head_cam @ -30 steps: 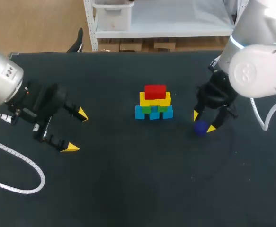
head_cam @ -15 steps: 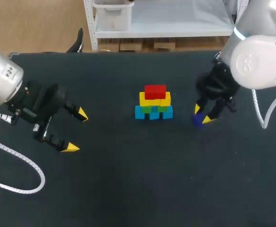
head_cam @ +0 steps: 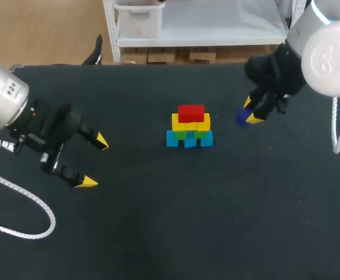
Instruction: Place the blue cubes, place green cubes on the blue cubes, place the yellow cubes on the green cubes, then place the red cubes on the yellow cubes, and place purple cube on the red cubes.
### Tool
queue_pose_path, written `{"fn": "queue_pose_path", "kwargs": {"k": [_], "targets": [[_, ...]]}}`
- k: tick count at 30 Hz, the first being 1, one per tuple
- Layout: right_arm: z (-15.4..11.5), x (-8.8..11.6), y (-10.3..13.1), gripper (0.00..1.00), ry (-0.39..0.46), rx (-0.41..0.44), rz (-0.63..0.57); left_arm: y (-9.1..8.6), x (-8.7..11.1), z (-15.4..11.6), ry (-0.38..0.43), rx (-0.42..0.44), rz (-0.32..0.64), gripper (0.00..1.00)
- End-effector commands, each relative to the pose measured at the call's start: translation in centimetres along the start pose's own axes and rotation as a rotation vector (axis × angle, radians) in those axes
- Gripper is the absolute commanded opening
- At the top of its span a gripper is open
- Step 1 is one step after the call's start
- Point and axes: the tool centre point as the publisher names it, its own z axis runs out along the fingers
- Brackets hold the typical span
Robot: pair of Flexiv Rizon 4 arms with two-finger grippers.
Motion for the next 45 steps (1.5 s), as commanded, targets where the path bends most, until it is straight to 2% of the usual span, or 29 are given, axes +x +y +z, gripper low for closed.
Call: {"fn": "queue_pose_path", "kwargs": {"k": [1, 9, 17, 27, 45], "targets": [[-1.1, -1.9, 0.0, 0.00, 0.060, 0.095, 0.064, 0.0, 0.1, 0.0, -0.003, -0.001, 0.003, 1.00], [-1.7, -5.1, -1.7, 0.00, 0.056, 0.106, 0.057, 0.0, 0.1, 0.0, -0.003, -0.001, 0.003, 1.00], [-1.5, -7.1, -2.8, 0.00, 0.061, 0.082, 0.042, 0.0, 0.1, 0.0, -0.003, -0.001, 0.003, 1.00], [-0.3, -10.2, -3.2, 0.00, 0.061, 0.073, 0.012, 0.0, 0.1, 0.0, -0.003, -0.001, 0.003, 1.00], [1.7, -11.5, -1.4, 0.00, 0.073, 0.048, 0.038, 0.0, 0.1, 0.0, -0.003, -0.001, 0.003, 1.00]]}}
